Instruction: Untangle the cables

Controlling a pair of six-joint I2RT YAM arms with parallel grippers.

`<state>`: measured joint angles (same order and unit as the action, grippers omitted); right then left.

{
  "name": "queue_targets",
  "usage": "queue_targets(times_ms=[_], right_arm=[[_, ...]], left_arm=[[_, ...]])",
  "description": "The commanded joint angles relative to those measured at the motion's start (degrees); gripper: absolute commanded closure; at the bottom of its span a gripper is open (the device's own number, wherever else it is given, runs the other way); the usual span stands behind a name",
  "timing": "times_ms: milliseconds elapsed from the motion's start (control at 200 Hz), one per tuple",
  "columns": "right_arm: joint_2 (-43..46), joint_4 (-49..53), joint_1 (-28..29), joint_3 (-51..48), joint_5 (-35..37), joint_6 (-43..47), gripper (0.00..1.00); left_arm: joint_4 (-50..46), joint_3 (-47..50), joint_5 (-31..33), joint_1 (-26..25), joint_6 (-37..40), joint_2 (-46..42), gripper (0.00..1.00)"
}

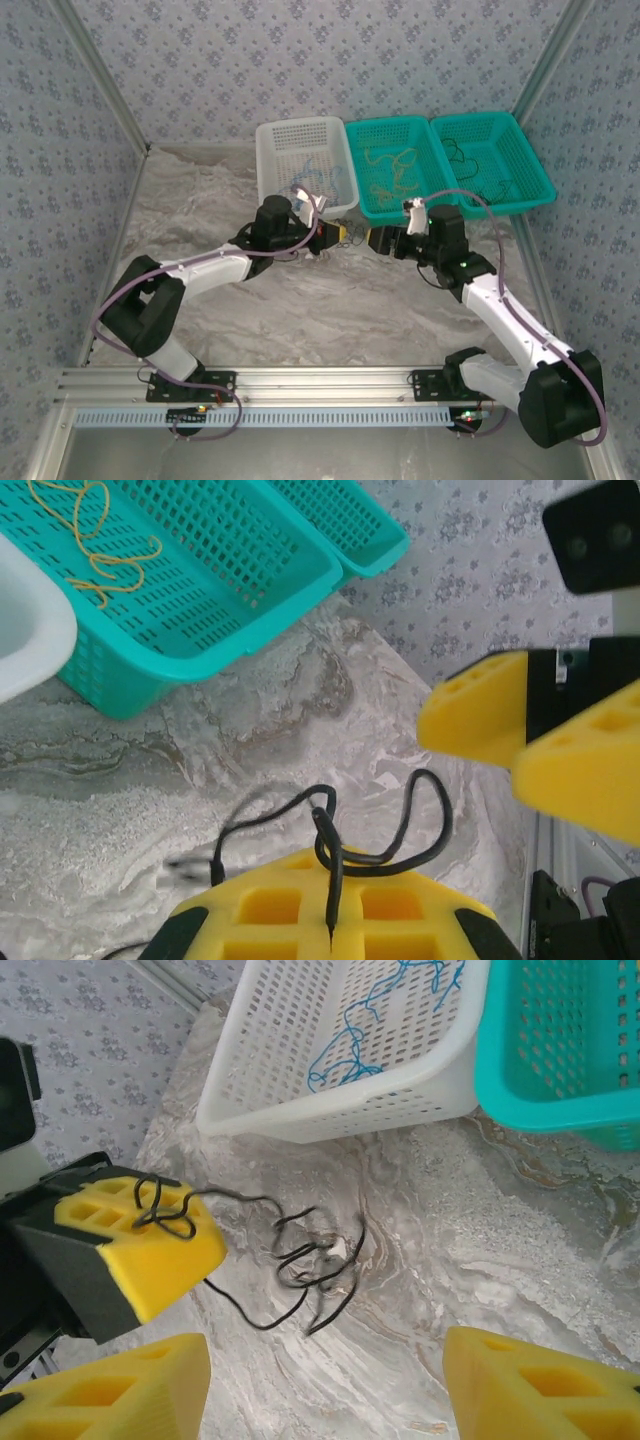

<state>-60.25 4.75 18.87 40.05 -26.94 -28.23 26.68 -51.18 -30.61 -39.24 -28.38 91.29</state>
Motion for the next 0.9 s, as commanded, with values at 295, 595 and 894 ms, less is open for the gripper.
queue_targets(times_ms=[295,595,894], right_arm=[[-5.9,-8.6,1.9,-1.6,2.5,-12.6,0.38],[-11.7,-10.4,5.3,0.2,4.1,-18.3,0.40],[-9.0,-3.8,6.4,0.0,13.0,-14.1,0.95]], left_arm=[[0.4,-3.2,-3.6,0.5,-4.0,1.4,1.00],[0.5,-3.6,-3.9,0.5,-4.7,2.3,1.00],[-0.9,-2.2,3.2,0.8,-5.8,0.1,1.00]])
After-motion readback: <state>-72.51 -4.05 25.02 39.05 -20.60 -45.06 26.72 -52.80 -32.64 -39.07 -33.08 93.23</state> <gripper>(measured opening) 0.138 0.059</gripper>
